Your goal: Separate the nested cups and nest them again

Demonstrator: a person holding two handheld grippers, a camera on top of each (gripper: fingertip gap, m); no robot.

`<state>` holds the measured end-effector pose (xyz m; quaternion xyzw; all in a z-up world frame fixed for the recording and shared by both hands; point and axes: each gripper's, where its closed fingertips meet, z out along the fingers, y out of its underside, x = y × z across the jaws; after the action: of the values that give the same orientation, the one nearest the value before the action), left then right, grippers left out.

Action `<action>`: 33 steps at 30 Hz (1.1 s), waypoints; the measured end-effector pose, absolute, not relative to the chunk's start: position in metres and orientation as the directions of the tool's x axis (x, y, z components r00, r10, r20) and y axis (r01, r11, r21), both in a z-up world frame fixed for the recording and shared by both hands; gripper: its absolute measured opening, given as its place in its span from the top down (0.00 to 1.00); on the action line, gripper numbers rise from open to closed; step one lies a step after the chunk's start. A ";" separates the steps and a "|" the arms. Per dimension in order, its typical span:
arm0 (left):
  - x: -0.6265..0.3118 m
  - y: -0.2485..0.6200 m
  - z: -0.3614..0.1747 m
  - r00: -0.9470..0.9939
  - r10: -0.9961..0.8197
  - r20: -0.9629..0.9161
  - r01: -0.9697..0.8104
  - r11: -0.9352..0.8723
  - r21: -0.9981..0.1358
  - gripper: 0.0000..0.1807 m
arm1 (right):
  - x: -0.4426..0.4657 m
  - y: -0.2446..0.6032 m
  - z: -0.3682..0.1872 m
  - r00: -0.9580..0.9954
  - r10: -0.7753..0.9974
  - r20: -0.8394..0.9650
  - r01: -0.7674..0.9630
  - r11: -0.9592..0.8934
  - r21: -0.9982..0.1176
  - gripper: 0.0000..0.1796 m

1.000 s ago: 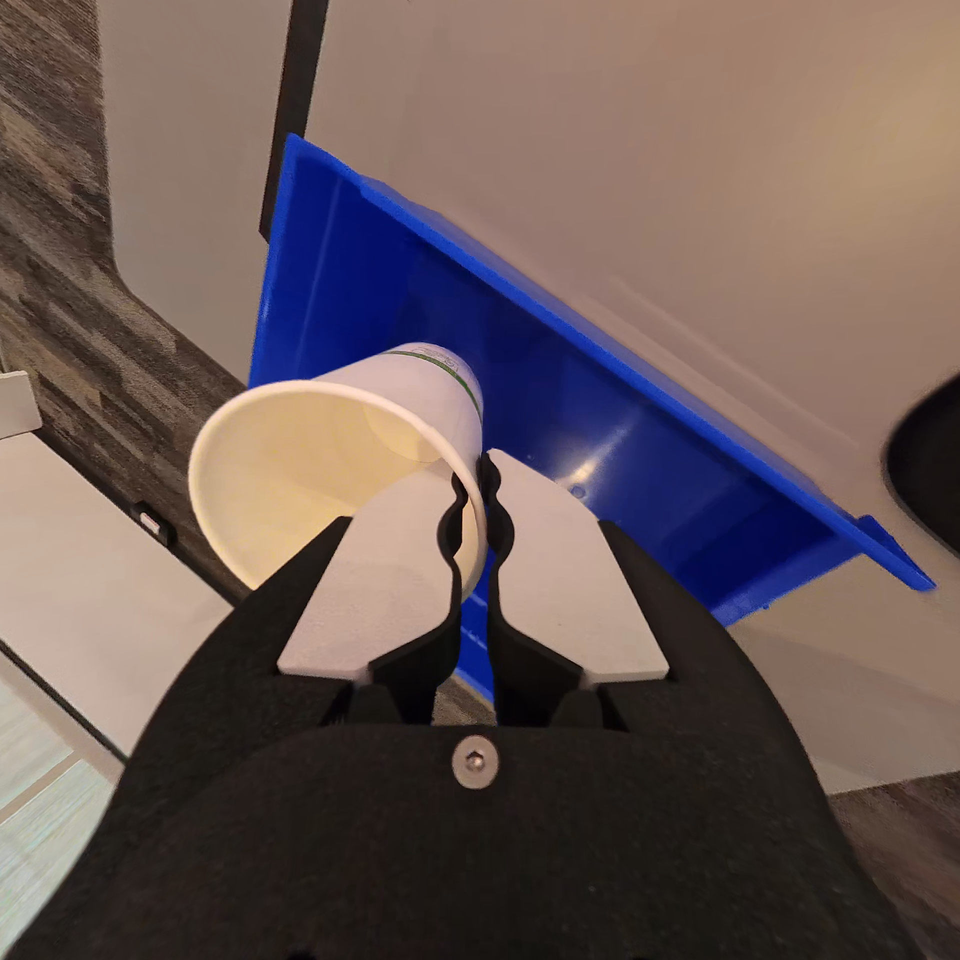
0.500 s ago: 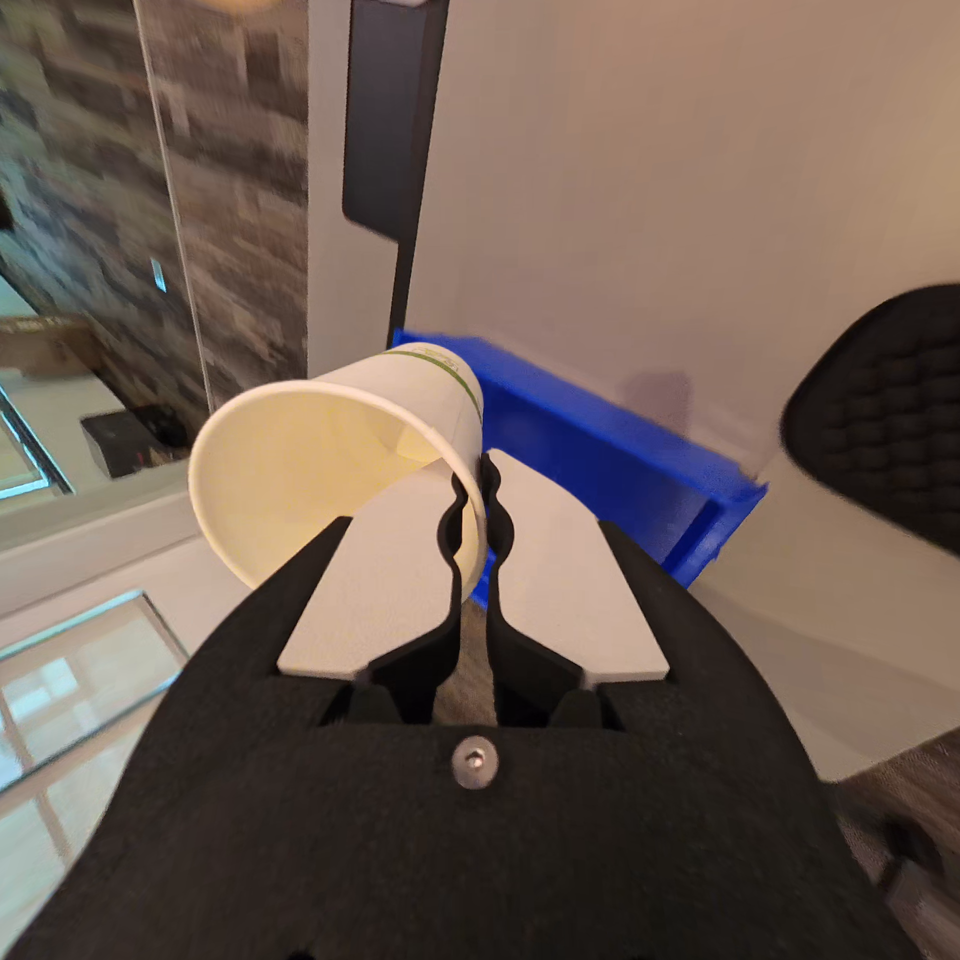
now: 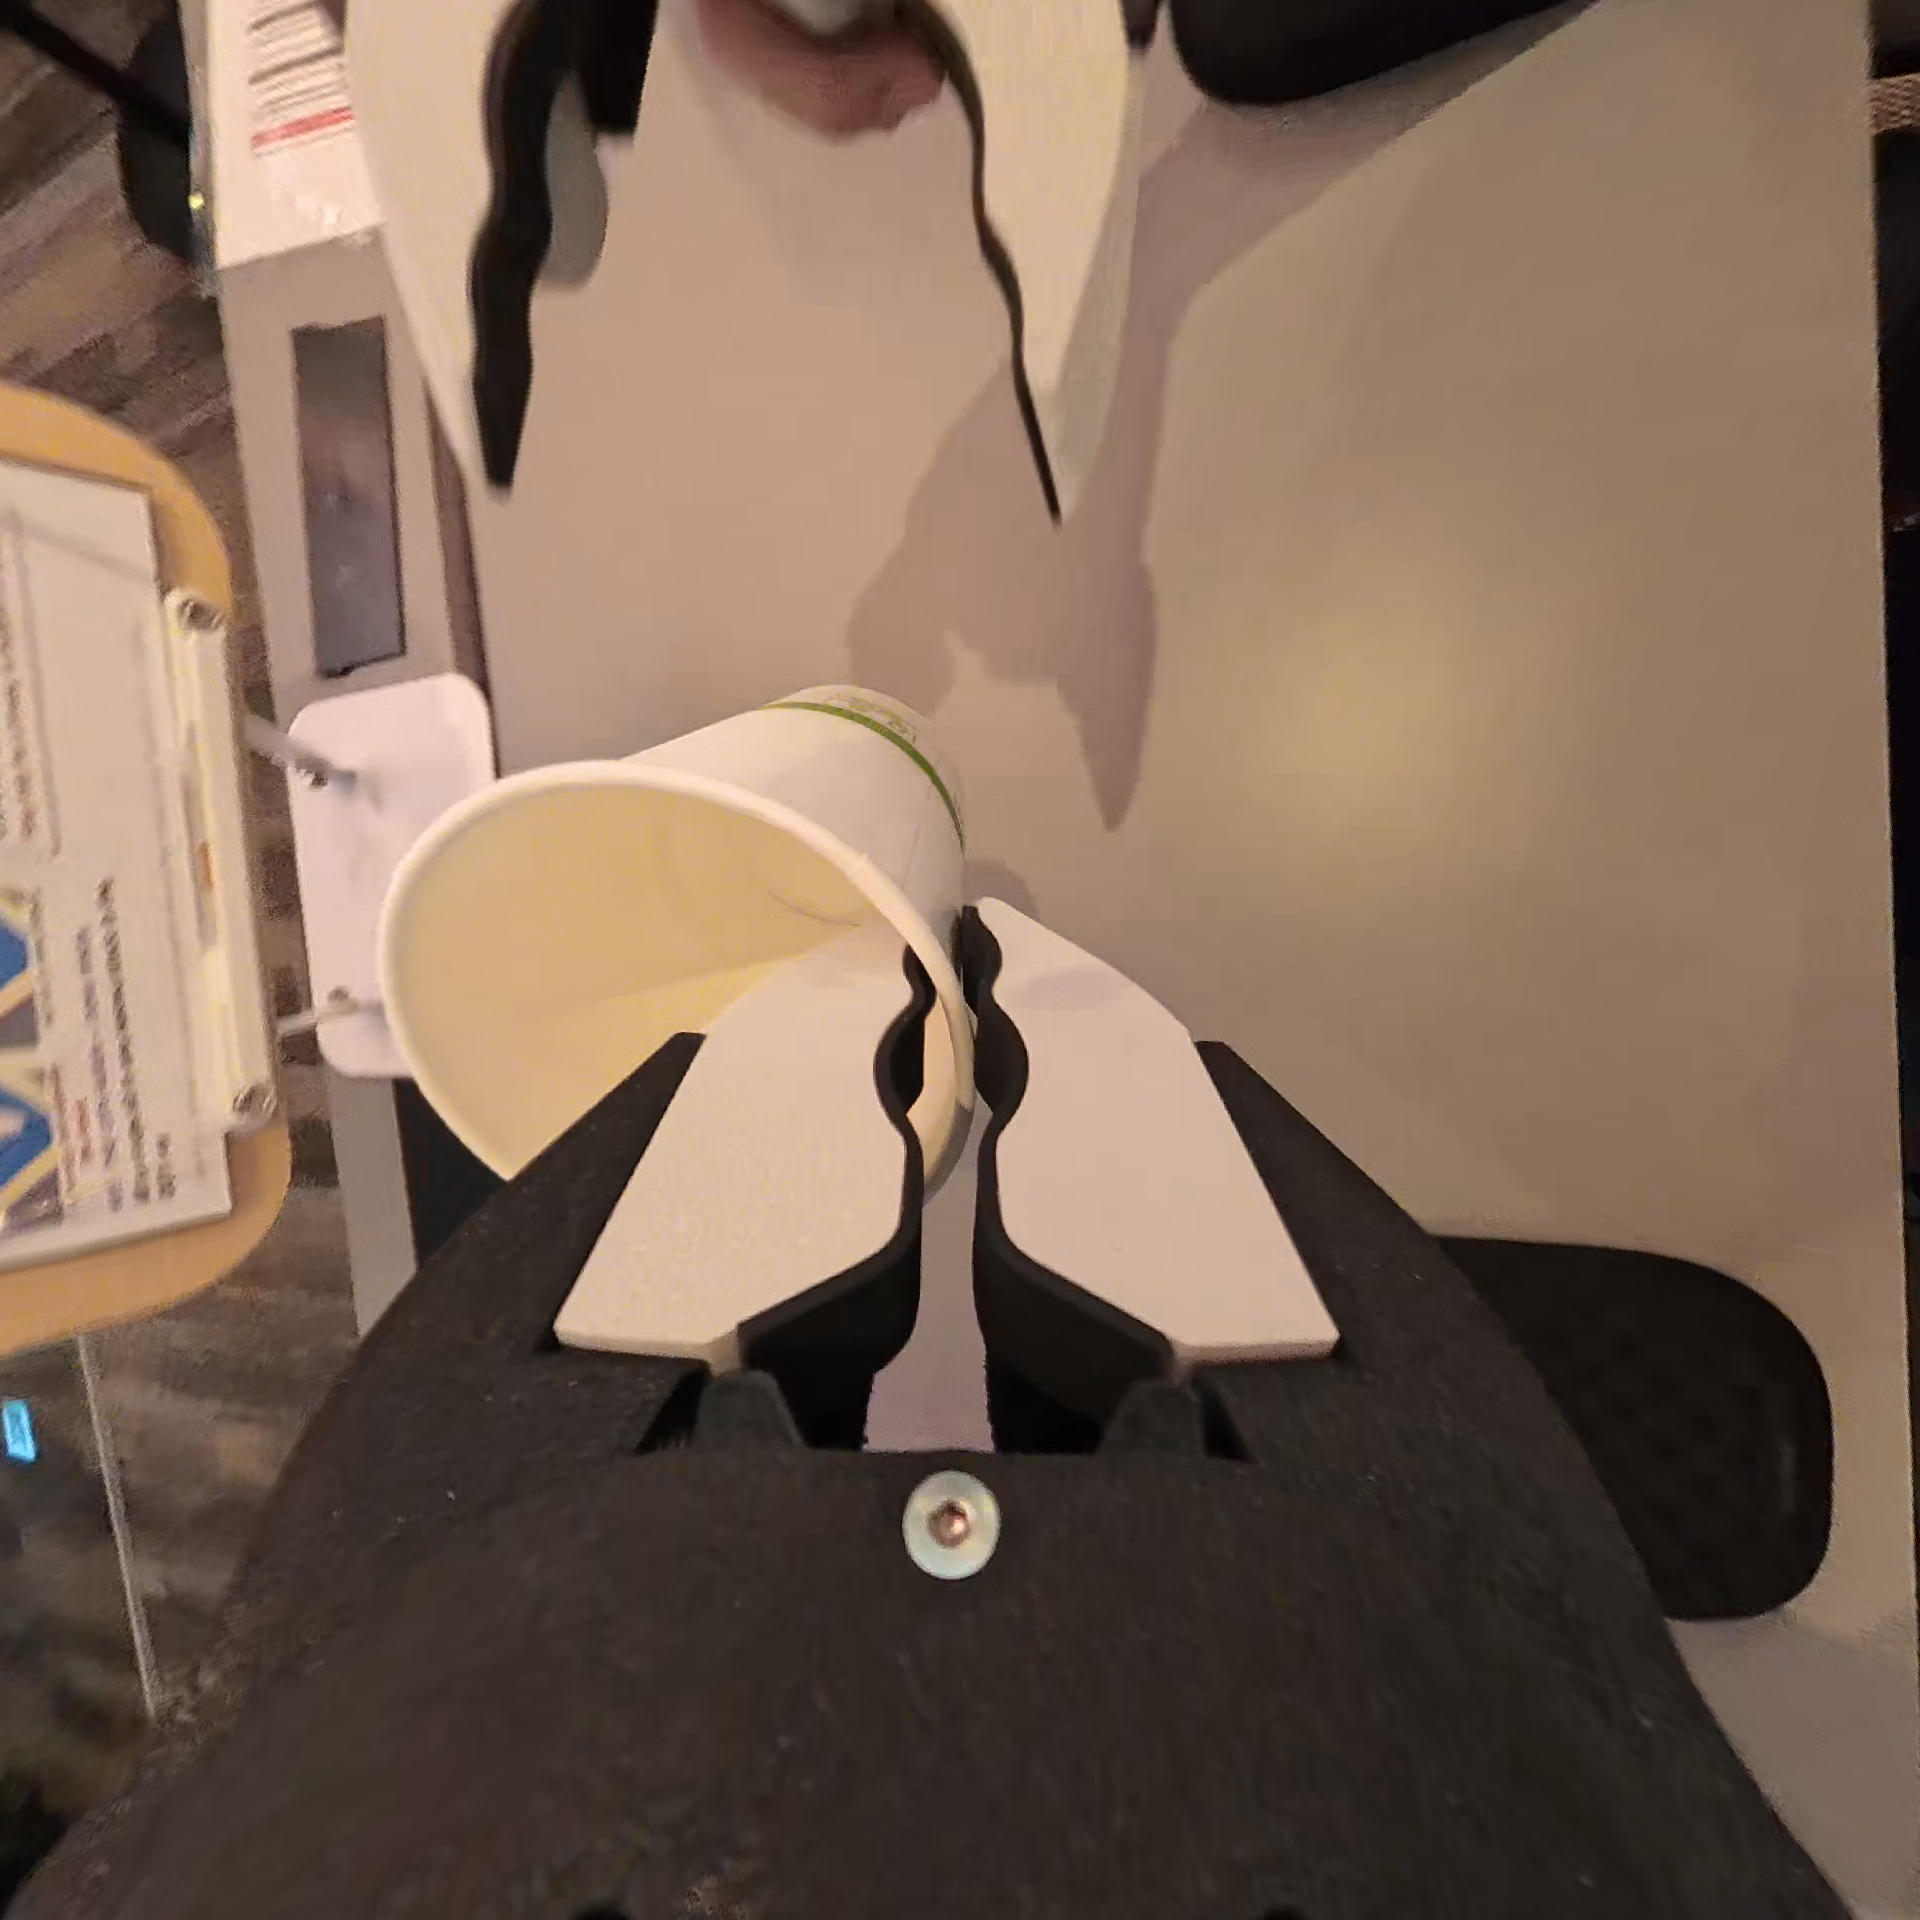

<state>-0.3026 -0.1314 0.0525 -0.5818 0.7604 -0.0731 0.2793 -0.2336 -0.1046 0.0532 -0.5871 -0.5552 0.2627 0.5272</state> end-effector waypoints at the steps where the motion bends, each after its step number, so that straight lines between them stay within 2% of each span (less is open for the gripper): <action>1: -0.295 -0.134 0.048 -0.190 -0.924 -0.332 -0.842 0.327 -0.430 0.98 | -0.240 -0.108 0.049 0.235 0.931 0.280 0.388 0.175 -0.905 0.41; 11: -0.250 -0.156 0.031 -0.333 -0.890 -0.311 -0.810 0.439 -0.389 0.98 | -0.262 -0.110 0.021 0.205 0.948 0.245 0.457 0.128 -0.880 0.40; 13: -0.248 -0.159 0.029 -0.350 -0.885 -0.307 -0.810 0.451 -0.375 0.98 | -0.263 -0.111 0.017 0.186 0.954 0.236 0.469 0.125 -0.874 0.47; 18: -0.250 -0.161 0.021 -0.373 -0.878 -0.299 -0.825 0.461 -0.326 0.98 | -0.263 -0.115 0.008 0.144 0.972 0.185 0.488 0.093 -0.868 0.48; 24: -0.250 -0.166 0.023 -0.375 -0.880 -0.291 -0.819 0.462 -0.340 0.98 | -0.264 -0.121 0.012 0.104 0.984 0.141 0.462 0.078 -0.883 0.49; 27: -0.247 -0.163 0.026 -0.355 -0.881 -0.313 -0.821 0.454 -0.347 0.91 | -0.265 -0.124 0.012 0.081 0.989 0.125 0.450 0.076 -0.890 0.49; 31: -0.246 -0.159 0.032 -0.319 -0.887 -0.335 -0.818 0.436 -0.376 0.87 | -0.263 -0.124 0.017 0.071 0.991 0.112 0.424 0.072 -0.903 0.50; 33: -0.246 -0.154 0.039 -0.286 -0.889 -0.359 -0.815 0.422 -0.396 0.82 | -0.260 -0.121 0.019 0.080 0.990 0.112 0.418 0.069 -0.906 0.50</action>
<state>-0.2462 -0.1541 0.0391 -0.5332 0.7989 -0.0680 0.2699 -0.2596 -0.1213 0.0186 -0.5959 -0.5910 0.3325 0.4302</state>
